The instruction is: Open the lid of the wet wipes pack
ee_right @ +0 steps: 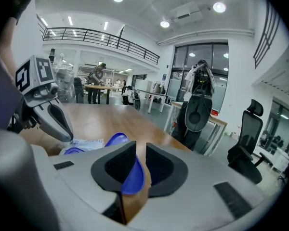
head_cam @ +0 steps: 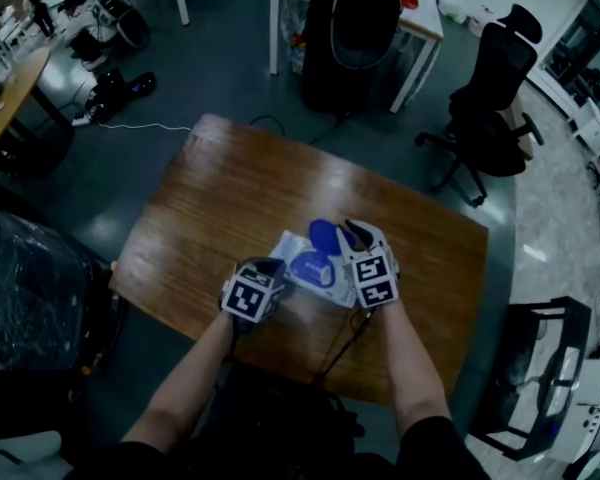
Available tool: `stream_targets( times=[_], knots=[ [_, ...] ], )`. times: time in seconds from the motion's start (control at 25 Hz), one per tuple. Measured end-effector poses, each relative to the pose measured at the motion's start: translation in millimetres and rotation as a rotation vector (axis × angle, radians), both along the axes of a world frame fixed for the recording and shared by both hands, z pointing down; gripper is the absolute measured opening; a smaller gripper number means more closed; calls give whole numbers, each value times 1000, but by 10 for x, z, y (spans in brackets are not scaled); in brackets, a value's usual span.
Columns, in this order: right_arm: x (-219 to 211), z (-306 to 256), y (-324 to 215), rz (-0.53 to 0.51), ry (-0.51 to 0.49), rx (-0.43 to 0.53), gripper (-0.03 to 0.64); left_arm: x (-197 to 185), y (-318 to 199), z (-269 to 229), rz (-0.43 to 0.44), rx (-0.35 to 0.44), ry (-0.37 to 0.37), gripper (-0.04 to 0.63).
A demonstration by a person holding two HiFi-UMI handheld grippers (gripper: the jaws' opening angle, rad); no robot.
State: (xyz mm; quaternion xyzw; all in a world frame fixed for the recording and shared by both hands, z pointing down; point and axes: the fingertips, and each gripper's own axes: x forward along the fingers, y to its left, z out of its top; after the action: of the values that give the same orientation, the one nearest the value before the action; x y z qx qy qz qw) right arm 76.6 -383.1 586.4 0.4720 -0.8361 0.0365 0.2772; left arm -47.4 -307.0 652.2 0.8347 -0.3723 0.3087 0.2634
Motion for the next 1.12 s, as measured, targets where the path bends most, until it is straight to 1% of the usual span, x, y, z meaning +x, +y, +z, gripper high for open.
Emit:
stream_targets(
  times=[0.08, 0.2, 0.36, 0.44, 0.56, 0.76, 0.96, 1.12],
  knots=[
    [5, 47, -36, 15, 9, -4, 72, -9, 4, -53, -1, 7, 8, 5],
    [28, 74, -81, 52, 22, -3, 35, -11, 10, -152, -2, 22, 19, 5],
    [67, -9, -70, 79, -5, 9, 20, 52, -19, -333, 6, 58, 40, 5],
    [102, -89, -43, 100, -34, 19, 18, 81, -36, -433, 10, 78, 49, 5],
    [142, -301, 39, 130, -107, 51, 18, 113, -54, -606, 17, 112, 64, 5],
    [147, -669, 327, 155, -216, 88, 14, 175, -41, -906, 36, 174, 100, 5],
    [144, -963, 613, 176, -267, 125, 11, 232, 14, -1202, 64, 233, 136, 5],
    [104, -1196, 761, 188, -309, 155, 11, 296, 39, -1521, 87, 288, 179, 5]
  ],
)
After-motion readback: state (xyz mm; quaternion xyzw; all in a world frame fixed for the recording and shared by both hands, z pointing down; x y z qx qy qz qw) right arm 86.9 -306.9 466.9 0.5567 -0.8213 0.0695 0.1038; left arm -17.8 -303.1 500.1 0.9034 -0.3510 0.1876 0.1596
